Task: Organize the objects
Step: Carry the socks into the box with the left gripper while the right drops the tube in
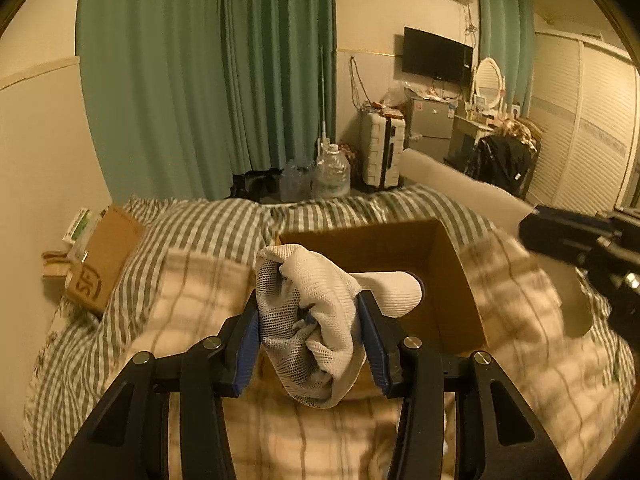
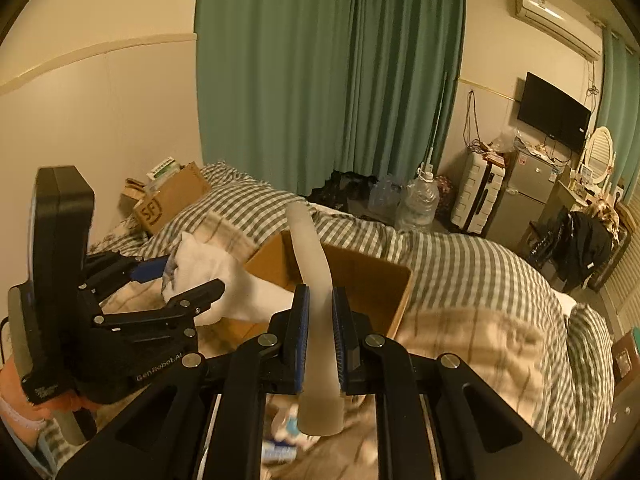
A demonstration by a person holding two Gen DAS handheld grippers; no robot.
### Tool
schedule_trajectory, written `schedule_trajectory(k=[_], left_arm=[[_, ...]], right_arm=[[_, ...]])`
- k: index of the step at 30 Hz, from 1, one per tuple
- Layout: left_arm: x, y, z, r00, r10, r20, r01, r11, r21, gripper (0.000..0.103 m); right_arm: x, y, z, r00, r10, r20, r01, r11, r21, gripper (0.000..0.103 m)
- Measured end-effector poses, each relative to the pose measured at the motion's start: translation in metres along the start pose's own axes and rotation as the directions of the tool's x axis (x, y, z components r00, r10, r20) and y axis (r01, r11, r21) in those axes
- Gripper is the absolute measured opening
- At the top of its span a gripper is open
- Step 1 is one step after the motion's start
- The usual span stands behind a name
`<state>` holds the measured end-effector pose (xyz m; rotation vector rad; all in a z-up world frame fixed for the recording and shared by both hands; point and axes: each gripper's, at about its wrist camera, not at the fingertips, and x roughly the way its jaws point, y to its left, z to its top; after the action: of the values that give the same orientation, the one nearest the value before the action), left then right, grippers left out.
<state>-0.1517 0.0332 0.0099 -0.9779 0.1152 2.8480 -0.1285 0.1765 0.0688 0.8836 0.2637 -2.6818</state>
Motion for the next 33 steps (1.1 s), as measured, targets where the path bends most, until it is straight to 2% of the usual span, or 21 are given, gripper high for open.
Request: schedule_trajectory(k=[5,11,13,14,15,16,17,18,19,23,27,33], left_arm=[[0.042,0.0,0.005,0.999,-0.001,-0.032,0.001,1.0,-0.005,0.046],[0.079,0.001,-0.004,0.996,0.0,-0.087,0.0,1.0,-0.004,0.047],[0.082,0.002,-0.007,0.995,-0.014,-0.101,0.012,1.0,-0.024,0.053],[0.08,0.0,-0.008,0.994,-0.018,-0.104,0.015,0.999,-0.028,0.055],[0.078,-0.001,-0.008,0.995,-0.015,-0.101,0.012,0.999,-0.03,0.061],[0.074,0.0,-0.008,0.996,-0.002,-0.092,-0.001,1.0,-0.028,0.073],[0.066,-0.002,-0.007,0.997,0.018,-0.074,-0.02,0.999,-0.025,0.078],[0.06,-0.003,-0.007,0.998,0.027,-0.057,-0.028,0.999,-0.024,0.085],[0.049,-0.002,-0.008,0.999,0.034,-0.038,-0.035,0.999,-0.022,0.088],[0.012,0.004,-0.008,0.999,0.037,-0.014,-0.038,0.999,-0.025,0.09],[-0.036,0.01,-0.013,0.998,0.056,0.032,-0.056,0.998,-0.026,0.097],[-0.099,0.023,-0.041,0.994,0.088,0.069,-0.086,0.996,-0.035,0.103]], right_arm=[[0.055,-0.013,0.011,0.999,0.005,-0.045,-0.004,1.0,0.026,0.011],[0.107,-0.033,-0.004,0.995,0.022,-0.097,-0.014,0.996,0.083,0.011],[0.114,-0.038,-0.008,0.993,0.02,-0.113,-0.009,0.995,0.095,0.021],[0.114,-0.041,-0.011,0.994,0.014,-0.111,-0.003,0.995,0.095,0.033],[0.112,-0.042,-0.013,0.995,0.004,-0.102,0.006,0.995,0.095,0.047],[0.106,-0.043,-0.014,0.996,-0.013,-0.087,0.021,0.995,0.094,0.053],[0.099,-0.045,-0.014,0.997,-0.027,-0.071,0.033,0.995,0.094,0.057],[0.093,-0.046,-0.013,0.998,-0.036,-0.058,0.041,0.995,0.094,0.057],[0.083,-0.047,-0.013,0.998,-0.042,-0.045,0.046,0.994,0.094,0.058],[0.035,-0.045,-0.016,0.997,-0.076,-0.004,0.076,0.992,0.097,0.068],[-0.019,-0.035,-0.026,0.994,-0.106,0.036,0.103,0.991,0.08,0.077],[-0.089,-0.005,-0.055,0.992,-0.119,0.041,0.117,0.992,0.043,0.078]])
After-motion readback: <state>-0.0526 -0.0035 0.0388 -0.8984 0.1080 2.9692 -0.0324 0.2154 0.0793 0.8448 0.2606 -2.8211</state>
